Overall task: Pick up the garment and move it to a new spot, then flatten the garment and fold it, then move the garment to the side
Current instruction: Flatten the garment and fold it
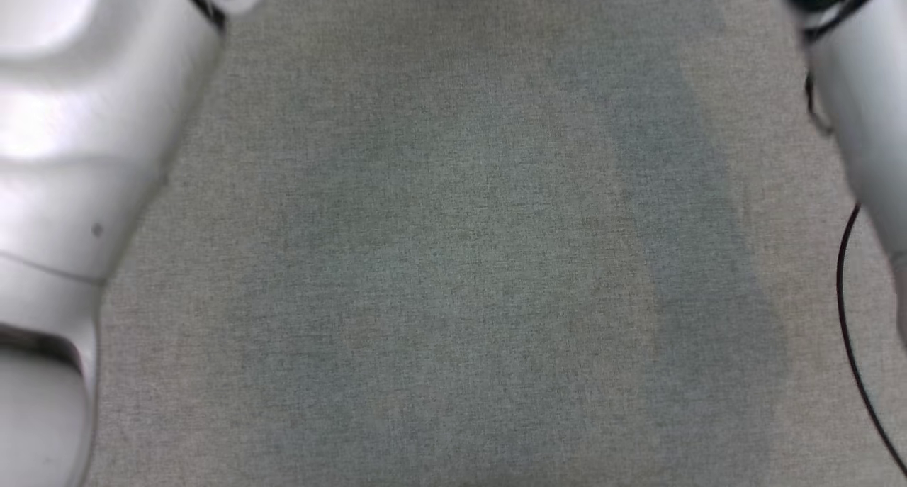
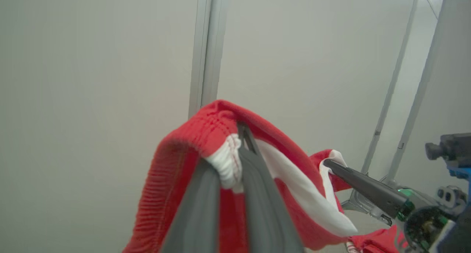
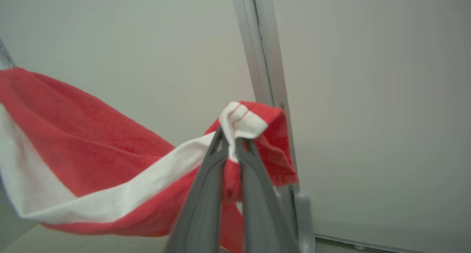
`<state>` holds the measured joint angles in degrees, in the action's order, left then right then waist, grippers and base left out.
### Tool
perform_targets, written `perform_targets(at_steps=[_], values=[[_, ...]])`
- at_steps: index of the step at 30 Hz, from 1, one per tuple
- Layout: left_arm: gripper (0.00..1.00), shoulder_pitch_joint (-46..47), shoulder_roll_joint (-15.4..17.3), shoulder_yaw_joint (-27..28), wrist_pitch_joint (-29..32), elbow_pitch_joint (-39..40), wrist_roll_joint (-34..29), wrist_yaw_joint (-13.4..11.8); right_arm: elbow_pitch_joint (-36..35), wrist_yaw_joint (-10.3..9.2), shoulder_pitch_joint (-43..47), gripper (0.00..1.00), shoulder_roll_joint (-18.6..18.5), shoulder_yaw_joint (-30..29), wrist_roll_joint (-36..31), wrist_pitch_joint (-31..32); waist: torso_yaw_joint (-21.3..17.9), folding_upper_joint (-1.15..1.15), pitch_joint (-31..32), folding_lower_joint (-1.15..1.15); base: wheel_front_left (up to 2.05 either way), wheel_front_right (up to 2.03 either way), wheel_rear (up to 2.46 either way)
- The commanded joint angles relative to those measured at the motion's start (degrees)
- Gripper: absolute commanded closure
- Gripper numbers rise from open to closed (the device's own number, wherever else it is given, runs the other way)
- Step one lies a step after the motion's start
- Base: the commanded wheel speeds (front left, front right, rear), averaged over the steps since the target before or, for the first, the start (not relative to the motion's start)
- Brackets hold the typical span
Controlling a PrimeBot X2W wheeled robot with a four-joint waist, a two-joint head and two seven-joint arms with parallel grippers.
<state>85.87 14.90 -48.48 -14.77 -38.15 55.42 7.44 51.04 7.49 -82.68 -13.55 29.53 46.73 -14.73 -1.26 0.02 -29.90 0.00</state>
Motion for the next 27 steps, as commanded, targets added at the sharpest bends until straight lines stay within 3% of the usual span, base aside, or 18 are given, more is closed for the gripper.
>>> perform_targets(at_steps=[1, 6, 13, 18, 27], values=[[1.0, -2.84, 0.35, 0.05, -0.26, 0.12, 0.2, 0.06, -0.57, 0.01, 2.74, 1.0, -0.69, 0.78, 0.45, -0.33, -0.18, -0.02, 0.49, 0.0, 0.0, 0.0, 0.0], [1.0, -19.09, 0.39, 3.95, -0.43, 4.73, -3.06, 0.02, -6.02, 0.01, 16.93, 1.0, -2.6, 1.75, 1.14, -0.48, 0.14, -0.02, 2.73, 0.0, 0.0, 0.0, 0.0], [1.0, -43.85, 0.07, 10.56, -0.46, 13.54, -9.85, -0.76, -16.08, 0.01, 38.55, 1.0, -5.19, -1.19, 0.64, -0.5, 0.18, -0.02, 7.78, 0.0, 0.0, 0.0, 0.0], [1.0, -58.74, 0.89, 10.59, -0.47, 18.03, -12.04, -0.82, -21.82, 0.01, 53.1, 1.0, -7.0, -3.53, 1.41, -0.5, 0.19, -0.02, 12.27, 0.0, 0.0, 0.0, 0.0], [1.0, -76.52, 3.27, 9.05, -0.47, 26.37, -12.93, -4.59, -30.85, 0.0, 74.8, 1.0, -7.7, -9.08, -0.11, -0.52, 0.72, -0.02, 18.42, 0.0, 0.0, 0.0, 0.0]])
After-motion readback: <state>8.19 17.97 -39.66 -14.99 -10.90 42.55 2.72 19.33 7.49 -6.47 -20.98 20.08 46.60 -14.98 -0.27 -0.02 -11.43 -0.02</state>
